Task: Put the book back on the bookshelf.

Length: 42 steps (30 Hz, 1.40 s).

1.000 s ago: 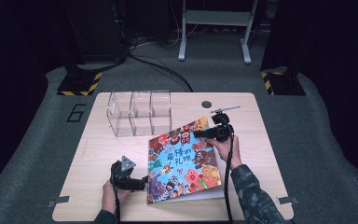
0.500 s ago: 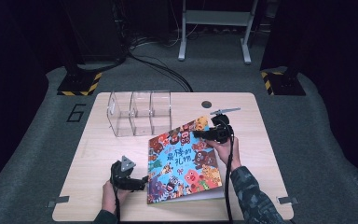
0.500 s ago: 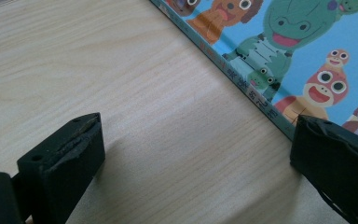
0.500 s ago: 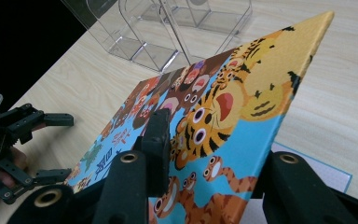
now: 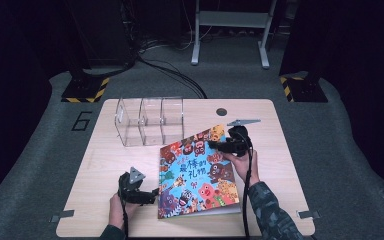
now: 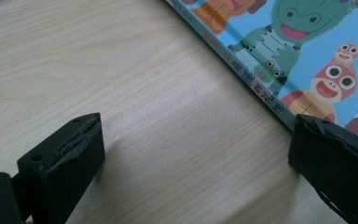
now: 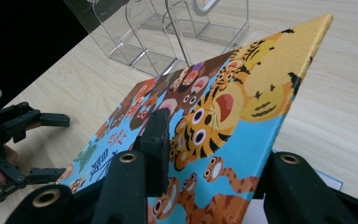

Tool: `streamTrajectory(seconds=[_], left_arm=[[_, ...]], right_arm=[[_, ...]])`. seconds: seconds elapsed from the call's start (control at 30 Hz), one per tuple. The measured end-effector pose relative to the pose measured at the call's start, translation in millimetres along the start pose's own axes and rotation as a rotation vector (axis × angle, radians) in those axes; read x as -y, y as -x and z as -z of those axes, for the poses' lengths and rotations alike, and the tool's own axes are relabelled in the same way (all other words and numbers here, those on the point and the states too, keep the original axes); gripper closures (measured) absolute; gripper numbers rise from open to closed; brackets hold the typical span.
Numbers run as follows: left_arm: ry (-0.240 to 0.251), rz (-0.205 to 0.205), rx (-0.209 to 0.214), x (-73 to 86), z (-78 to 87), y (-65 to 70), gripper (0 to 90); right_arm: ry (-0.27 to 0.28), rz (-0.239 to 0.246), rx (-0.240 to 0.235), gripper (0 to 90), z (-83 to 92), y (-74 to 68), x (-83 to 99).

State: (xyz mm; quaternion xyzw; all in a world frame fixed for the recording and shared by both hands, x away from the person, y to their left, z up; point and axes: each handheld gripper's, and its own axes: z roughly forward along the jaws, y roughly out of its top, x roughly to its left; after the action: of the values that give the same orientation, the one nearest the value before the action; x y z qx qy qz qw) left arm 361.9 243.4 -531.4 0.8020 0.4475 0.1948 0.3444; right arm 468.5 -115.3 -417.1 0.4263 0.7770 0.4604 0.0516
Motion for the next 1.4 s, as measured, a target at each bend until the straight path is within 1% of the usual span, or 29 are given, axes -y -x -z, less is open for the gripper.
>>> streamTrajectory(seconds=[0.07, 0.1, 0.13, 0.17, 0.2, 0.23, 0.3, 0.43, 0.5, 0.57, 0.6, 0.63, 0.67, 0.7, 0.73, 0.83, 0.87, 0.9, 0.97, 1.03, 1.07, 1.13, 1.17, 1.2, 1.23, 1.27, 1.3, 1.37, 1.4], left_arm=[[-0.011, -0.005, 0.008, -0.3, 0.9, -1.1, 3.3], [-0.001, -0.005, -0.001, 0.0, 0.2, -1.0, 3.3], [-0.006, -0.019, -0.001, -0.2, 0.6, -2.1, 3.3], [-0.006, -0.019, -0.001, -0.2, 0.6, -2.1, 3.2], [-0.003, -0.028, 0.002, -0.1, 0.5, -3.1, 3.3], [-0.003, -0.027, 0.004, -0.1, 0.6, -3.3, 3.2], [-0.01, -0.042, 0.008, -0.4, 1.0, -4.8, 3.2], [-0.009, -0.043, 0.006, -0.6, 0.6, -5.5, 2.8], [-0.01, -0.042, 0.005, -0.5, 0.7, -5.7, 2.8], [-0.01, -0.041, 0.005, -0.5, 0.7, -5.8, 2.8], [-0.018, -0.03, 0.006, -0.6, 1.0, -5.3, 2.8], [-0.032, -0.03, 0.015, -1.3, 2.1, -5.9, 2.8], [-0.038, -0.032, 0.015, -1.5, 2.5, -6.1, 2.8], [-0.026, -0.028, 0.004, -1.1, 1.6, -5.6, 2.8], [-0.028, -0.026, 0.002, -1.3, 1.8, -5.8, 2.8], [-0.036, -0.016, 0.011, -2.1, 2.5, -6.9, 2.8], [-0.051, -0.016, 0.026, -3.5, 3.7, -8.4, 2.6], [-0.043, 0.003, 0.029, -4.4, 3.8, -8.3, 2.3], [-0.042, 0.007, 0.034, -7.5, 5.8, -10.0, 1.9], [-0.031, 0.023, 0.045, -12.9, 8.7, -10.5, 0.9], [-0.025, 0.032, 0.053, -15.6, 10.1, -10.7, 0.5], [-0.011, 0.043, 0.074, -20.3, 12.3, -10.5, 0.0], [-0.005, 0.045, 0.073, -23.3, 13.9, -9.8, 0.0], [-0.01, 0.036, 0.085, -26.7, 15.7, -10.3, 0.0], [-0.01, 0.036, 0.085, -26.7, 15.7, -10.3, 0.0], [0.006, 0.044, 0.101, -31.4, 16.8, -10.2, 0.0], [0.006, 0.044, 0.101, -31.4, 16.8, -10.2, 0.0], [0.014, 0.05, 0.125, -37.7, 17.8, -10.2, 0.0], [0.014, 0.05, 0.125, -37.7, 17.8, -10.2, 0.0]], right_arm=[[0.012, 0.017, 0.005, 61.6, 1.5, -0.8, 1.1], [0.014, 0.016, 0.007, 61.6, 1.9, -1.4, 1.3], [0.018, 0.022, 0.005, 61.5, 2.7, -2.2, 1.4], [0.019, 0.024, 0.008, 61.3, 3.1, -2.9, 1.5], [0.025, 0.04, 0.012, 61.3, 3.5, -3.5, 1.4], [0.025, 0.034, 0.015, 61.3, 4.2, -4.8, 1.4], [0.03, 0.036, 0.017, 61.3, 5.4, -6.2, 1.8], [0.048, 0.061, 0.017, 61.2, 6.8, -6.4, 2.9], [0.046, 0.051, 0.018, 61.1, 8.2, -7.9, 3.7], [0.059, 0.059, 0.016, 61.1, 8.7, -8.3, 4.5], [0.064, 0.067, 0.017, 61.1, 9.5, -8.2, 5.0], [0.068, 0.072, 0.016, 61.0, 10.0, -8.5, 5.4], [0.072, 0.074, 0.019, 61.0, 11.3, -9.8, 5.8], [0.077, 0.077, 0.021, 61.0, 12.5, -11.2, 6.3], [0.086, 0.089, 0.022, 61.0, 13.9, -12.1, 6.7], [0.103, 0.104, 0.023, 60.9, 16.9, -14.3, 8.5], [0.109, 0.106, 0.023, 60.9, 17.6, -15.0, 9.1], [0.113, 0.111, 0.023, 60.9, 18.3, -15.4, 9.5], [0.12, 0.116, 0.022, 60.9, 19.4, -16.1, 10.2], [0.13, 0.12, 0.022, 60.9, 20.9, -17.4, 11.2], [0.136, 0.133, 0.022, 60.9, 21.6, -17.5, 11.6], [0.146, 0.134, 0.019, 60.9, 23.0, -18.5, 12.9], [0.149, 0.134, 0.022, 60.8, 24.0, -19.2, 13.7], [0.157, 0.142, 0.02, 60.8, 24.6, -19.5, 14.3], [0.157, 0.142, 0.02, 60.8, 24.6, -19.5, 14.3], [0.166, 0.145, 0.02, 60.8, 26.3, -20.6, 15.7], [0.169, 0.15, 0.02, 60.8, 27.0, -21.0, 16.1], [0.176, 0.156, 0.021, 60.8, 28.1, -22.1, 16.4], [0.176, 0.156, 0.021, 60.8, 28.1, -22.1, 16.4]])
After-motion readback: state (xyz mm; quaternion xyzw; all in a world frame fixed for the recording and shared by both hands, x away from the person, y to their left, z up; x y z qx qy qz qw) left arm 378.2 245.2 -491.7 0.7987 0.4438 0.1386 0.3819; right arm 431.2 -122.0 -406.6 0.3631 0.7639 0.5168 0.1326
